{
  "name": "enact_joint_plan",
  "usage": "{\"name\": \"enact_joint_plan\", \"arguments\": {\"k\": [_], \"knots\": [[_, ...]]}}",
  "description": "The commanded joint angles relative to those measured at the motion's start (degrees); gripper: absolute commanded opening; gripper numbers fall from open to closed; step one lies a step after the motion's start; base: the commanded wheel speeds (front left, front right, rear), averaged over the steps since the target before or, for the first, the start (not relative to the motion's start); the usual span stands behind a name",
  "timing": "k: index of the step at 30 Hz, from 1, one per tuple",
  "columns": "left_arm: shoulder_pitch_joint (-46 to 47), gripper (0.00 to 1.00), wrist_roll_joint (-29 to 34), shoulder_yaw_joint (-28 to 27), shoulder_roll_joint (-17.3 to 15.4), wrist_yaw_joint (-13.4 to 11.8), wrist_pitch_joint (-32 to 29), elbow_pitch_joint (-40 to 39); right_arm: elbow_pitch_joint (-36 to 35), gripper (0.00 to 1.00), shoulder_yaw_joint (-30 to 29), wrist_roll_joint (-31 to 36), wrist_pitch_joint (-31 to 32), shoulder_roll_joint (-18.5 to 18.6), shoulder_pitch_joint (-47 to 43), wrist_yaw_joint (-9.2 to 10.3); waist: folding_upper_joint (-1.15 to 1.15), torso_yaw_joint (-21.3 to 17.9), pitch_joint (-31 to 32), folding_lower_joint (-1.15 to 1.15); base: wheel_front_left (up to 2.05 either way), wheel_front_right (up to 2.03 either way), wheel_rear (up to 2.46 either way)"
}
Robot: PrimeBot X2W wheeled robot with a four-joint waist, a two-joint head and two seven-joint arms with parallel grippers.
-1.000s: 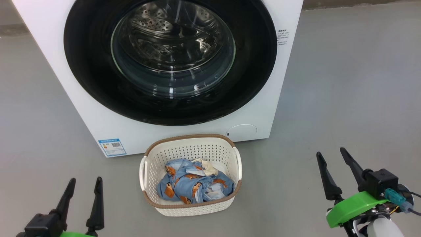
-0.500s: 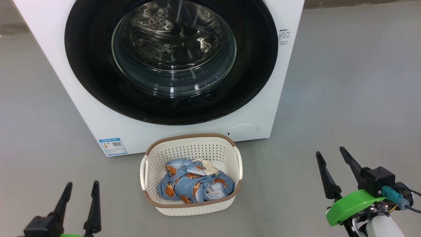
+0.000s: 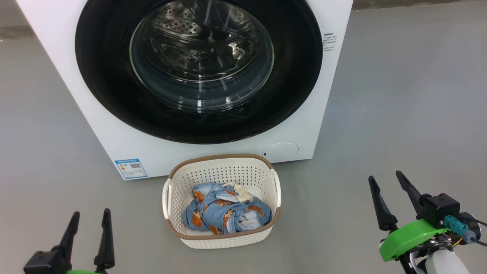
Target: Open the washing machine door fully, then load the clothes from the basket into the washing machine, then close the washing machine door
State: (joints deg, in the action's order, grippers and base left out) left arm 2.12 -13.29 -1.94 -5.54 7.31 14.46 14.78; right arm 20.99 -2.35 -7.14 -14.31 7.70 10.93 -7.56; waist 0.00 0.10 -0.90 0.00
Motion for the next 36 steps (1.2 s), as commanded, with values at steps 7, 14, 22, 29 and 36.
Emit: {"name": "enact_joint_plan", "arguments": {"k": [7, 14, 22, 29, 36], "knots": [[3.1, 1.0, 0.1, -2.2, -1.1, 0.2, 0.5, -0.4, -1.4, 1.0, 1.3, -0.2, -0.7, 0.5, 2.2, 0.08, 0.0, -0.1, -0.1, 0.0, 0.0, 0.0, 0.0], [3.4, 1.0, 0.4, -2.2, -1.2, 0.2, 0.5, -0.6, -1.8, 1.0, 0.9, 0.0, -0.7, 0.3, 2.0, 0.08, 0.0, 0.0, -0.3, 0.0, 0.0, 0.0, 0.0], [3.5, 1.0, 0.4, -2.1, -1.4, 0.2, 0.5, -0.6, -2.1, 1.0, 0.6, 0.2, -0.7, 0.2, 1.9, 0.08, 0.0, 0.0, -0.5, 0.0, 0.0, 0.0, 0.0], [3.5, 1.0, 0.8, -1.8, -1.7, 0.2, 0.5, -0.4, -2.2, 1.0, 0.3, 0.2, -0.7, 0.4, 1.8, 0.08, 0.0, 0.2, -0.5, 0.0, 0.01, 0.01, -0.01], [3.7, 1.0, -1.0, -1.0, -1.8, 0.2, 0.5, 0.0, -2.6, 1.0, -0.2, 0.5, -0.7, 0.2, 1.5, 0.08, 0.0, 0.4, -0.8, 0.0, 0.36, 0.36, -0.72]]}}
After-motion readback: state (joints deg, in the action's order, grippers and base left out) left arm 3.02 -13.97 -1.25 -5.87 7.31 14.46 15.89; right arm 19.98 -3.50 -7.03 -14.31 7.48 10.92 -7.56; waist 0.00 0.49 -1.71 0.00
